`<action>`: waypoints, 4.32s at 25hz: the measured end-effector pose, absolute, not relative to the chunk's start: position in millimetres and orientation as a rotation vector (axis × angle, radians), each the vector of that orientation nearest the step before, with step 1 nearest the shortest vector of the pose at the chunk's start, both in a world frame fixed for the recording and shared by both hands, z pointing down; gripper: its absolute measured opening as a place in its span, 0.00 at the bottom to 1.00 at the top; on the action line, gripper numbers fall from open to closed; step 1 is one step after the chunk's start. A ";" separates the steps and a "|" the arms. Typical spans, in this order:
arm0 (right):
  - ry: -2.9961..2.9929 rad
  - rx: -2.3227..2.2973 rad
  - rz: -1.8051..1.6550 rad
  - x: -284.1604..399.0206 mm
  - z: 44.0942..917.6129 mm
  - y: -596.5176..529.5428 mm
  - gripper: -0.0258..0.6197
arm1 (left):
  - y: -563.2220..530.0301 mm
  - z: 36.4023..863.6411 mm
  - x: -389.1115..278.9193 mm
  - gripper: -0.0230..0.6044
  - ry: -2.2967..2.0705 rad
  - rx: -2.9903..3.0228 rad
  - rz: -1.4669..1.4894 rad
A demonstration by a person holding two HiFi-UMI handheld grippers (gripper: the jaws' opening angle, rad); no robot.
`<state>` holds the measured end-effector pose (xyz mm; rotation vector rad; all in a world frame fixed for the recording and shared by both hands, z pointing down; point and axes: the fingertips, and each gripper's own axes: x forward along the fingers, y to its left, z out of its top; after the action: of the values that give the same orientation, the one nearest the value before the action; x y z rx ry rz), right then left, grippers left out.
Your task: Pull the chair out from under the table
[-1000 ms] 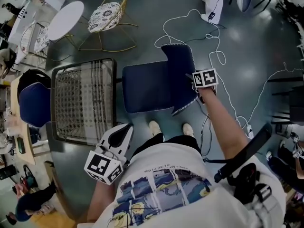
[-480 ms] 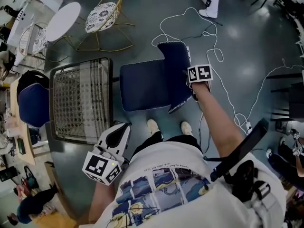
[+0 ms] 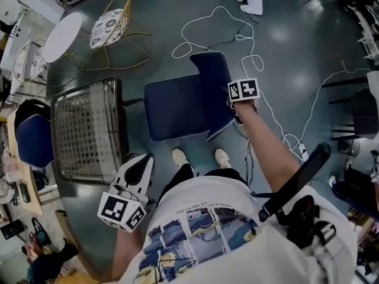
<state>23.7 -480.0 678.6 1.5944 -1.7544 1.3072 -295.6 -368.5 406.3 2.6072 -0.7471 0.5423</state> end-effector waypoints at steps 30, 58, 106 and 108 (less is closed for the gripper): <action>-1.648 1.716 1.349 291.4 679.8 -347.2 0.16 | -284.7 396.5 -76.2 0.06 -0.640 2.671 0.559; -2.092 1.484 0.731 174.6 527.8 -212.7 0.12 | -119.1 382.0 -151.2 0.06 -0.833 2.678 0.429; -2.660 0.589 0.229 140.6 423.3 185.3 0.06 | 207.7 397.6 77.5 0.06 -0.929 2.606 0.422; -2.660 0.594 0.232 151.9 421.4 189.3 0.06 | 210.8 393.4 89.2 0.06 -0.922 2.612 0.431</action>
<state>151.9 189.3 421.4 0.5944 -2.6603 0.2318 89.2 210.8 393.4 2.6116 -0.9218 0.4306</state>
